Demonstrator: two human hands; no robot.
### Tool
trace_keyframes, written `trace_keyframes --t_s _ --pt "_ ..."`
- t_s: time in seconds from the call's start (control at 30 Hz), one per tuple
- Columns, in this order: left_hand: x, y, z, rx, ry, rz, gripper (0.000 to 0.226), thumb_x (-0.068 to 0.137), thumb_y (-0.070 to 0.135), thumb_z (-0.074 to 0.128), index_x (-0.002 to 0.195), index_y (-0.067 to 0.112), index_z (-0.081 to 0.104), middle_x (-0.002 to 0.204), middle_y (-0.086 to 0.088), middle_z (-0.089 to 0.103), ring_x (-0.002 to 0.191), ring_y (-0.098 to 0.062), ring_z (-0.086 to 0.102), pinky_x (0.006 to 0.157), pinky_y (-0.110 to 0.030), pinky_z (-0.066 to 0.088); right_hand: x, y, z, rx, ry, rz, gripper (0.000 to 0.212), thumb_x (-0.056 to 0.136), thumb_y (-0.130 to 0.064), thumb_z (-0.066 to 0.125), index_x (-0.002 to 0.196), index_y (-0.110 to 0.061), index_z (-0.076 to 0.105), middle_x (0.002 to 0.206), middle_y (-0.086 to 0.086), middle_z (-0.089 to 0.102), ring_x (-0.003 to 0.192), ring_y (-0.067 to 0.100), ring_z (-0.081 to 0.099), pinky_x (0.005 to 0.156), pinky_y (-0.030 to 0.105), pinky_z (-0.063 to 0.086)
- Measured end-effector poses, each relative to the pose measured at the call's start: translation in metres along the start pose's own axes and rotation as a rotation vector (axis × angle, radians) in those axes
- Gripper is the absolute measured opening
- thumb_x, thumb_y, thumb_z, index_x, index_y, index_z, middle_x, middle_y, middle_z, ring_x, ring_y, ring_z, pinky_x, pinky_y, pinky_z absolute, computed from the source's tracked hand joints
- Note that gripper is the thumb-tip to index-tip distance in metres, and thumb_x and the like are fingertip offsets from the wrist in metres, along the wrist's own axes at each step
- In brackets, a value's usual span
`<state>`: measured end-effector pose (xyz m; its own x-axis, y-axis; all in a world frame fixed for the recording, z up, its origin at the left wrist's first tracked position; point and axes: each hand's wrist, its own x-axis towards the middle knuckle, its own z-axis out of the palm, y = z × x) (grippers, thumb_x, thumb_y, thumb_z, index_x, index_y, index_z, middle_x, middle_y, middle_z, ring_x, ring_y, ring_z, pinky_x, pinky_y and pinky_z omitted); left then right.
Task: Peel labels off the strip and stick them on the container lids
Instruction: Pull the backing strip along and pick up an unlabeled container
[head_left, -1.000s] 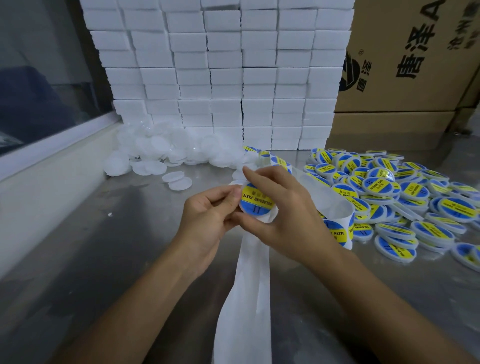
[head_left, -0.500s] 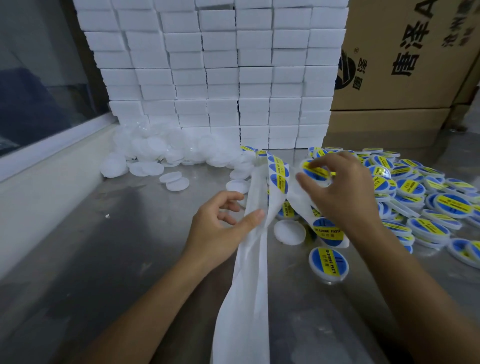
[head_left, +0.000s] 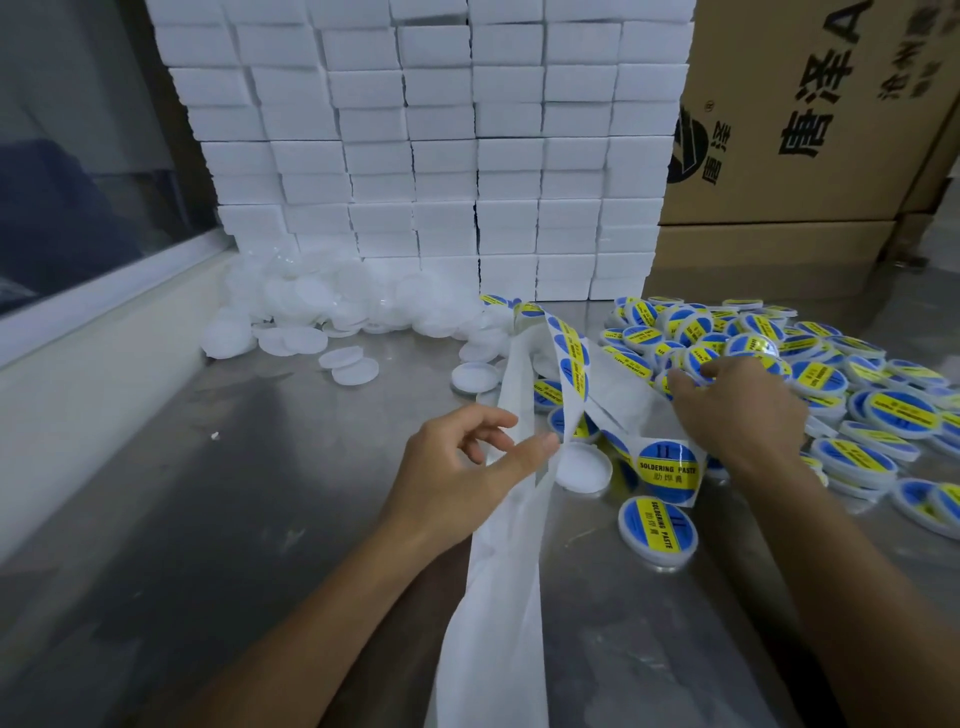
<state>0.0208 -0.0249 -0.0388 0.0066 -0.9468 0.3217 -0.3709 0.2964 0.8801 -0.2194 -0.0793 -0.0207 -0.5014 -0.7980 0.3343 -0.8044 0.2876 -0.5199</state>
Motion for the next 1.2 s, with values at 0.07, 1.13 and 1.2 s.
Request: trace_keyframes --t_s 0.07,1.13,1.2 --pt "0.0 0.0 -0.001 0.02 -0.012 0.022 0.053 0.051 0.072 0.069 0.086 0.032 0.072 0.078 0.013 0.069 0.066 -0.009 0.05 0.065 -0.013 0.044 -0.005 -0.006 -0.002 0.008 0.045 -0.059 0.041 0.091 -0.05 0.055 0.103 -0.013 0.07 0.086 0.014 0.07 0.092 0.037 0.063 0.09 0.045 0.043" --pt "0.002 0.003 -0.003 -0.423 -0.173 -0.111 0.024 0.071 0.008 0.066 0.094 0.004 0.068 0.077 -0.012 0.069 0.066 -0.018 0.062 0.062 -0.025 0.051 -0.05 -0.059 -0.013 0.828 -0.385 -0.303 0.023 0.083 -0.01 0.073 0.103 -0.022 0.073 0.093 -0.005 0.073 0.066 0.001 0.066 0.05 0.008 0.045" --pt "0.004 0.003 -0.003 -0.485 -0.168 -0.16 0.034 0.075 0.017 0.074 0.106 0.005 0.068 0.083 -0.01 0.071 0.071 -0.02 0.064 0.064 -0.03 0.051 -0.052 -0.059 -0.015 0.887 -0.415 -0.312 0.028 0.083 -0.006 0.072 0.107 -0.02 0.073 0.089 -0.003 0.073 0.059 -0.001 0.063 0.048 0.007 0.042"
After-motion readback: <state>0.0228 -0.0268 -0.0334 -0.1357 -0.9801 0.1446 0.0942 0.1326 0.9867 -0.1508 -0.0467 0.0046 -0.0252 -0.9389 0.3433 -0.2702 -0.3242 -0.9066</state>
